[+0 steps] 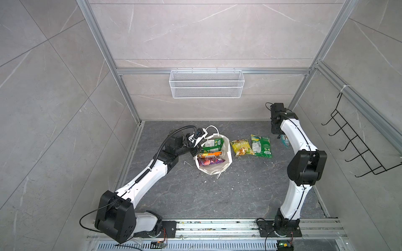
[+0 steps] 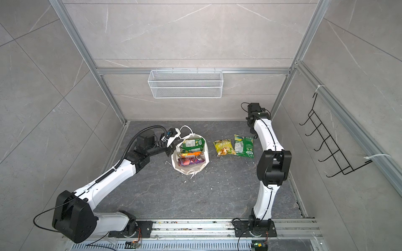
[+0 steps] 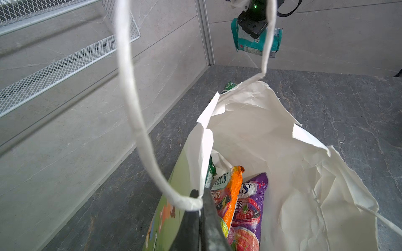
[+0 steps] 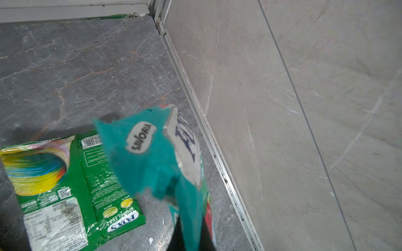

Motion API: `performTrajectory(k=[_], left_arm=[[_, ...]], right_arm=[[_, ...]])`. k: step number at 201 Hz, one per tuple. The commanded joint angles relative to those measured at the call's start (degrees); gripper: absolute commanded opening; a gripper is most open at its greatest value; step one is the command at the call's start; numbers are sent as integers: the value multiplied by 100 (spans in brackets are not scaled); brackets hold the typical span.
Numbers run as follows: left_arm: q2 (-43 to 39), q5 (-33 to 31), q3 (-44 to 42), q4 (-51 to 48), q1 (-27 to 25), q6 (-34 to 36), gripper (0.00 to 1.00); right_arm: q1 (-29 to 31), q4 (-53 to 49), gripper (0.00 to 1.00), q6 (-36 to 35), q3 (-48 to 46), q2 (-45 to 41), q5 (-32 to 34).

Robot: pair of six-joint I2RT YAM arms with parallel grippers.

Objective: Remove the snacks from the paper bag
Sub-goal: 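Carry the teal snack bag over the table beside the green bag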

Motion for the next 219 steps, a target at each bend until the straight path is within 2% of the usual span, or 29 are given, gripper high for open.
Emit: performTrajectory(k=[1,21,66,107,166,186,202,219], left_arm=[[20,129,67,193,24,-20,0],[37,148,40,258,27,-11,0],[-51,105,-49,303,27,-1,0],[-170,122,-122,350,25,-54,0],[-157,144,-193,523,23,-92,0],[-72,208,-6,309,28,-66,0],[-25,257,1,394,27,-78,0],[62,277,97,400,23,-114,0]], right_arm=[[-55,-389,0,-91,481,365,423],[-71,-623,0,-174,904,783,605],[-125,-1145,0,-116,1864,1786,190],[-169,-1639,0,107,2622,2681,113],[-195,-1801,0,457,2383,2956,-179],[-178,-1679,23,557,2117,2761,-650],[-176,-1385,32,590,1830,2488,-1226],[-180,-1182,39,715,1566,2151,-1495]])
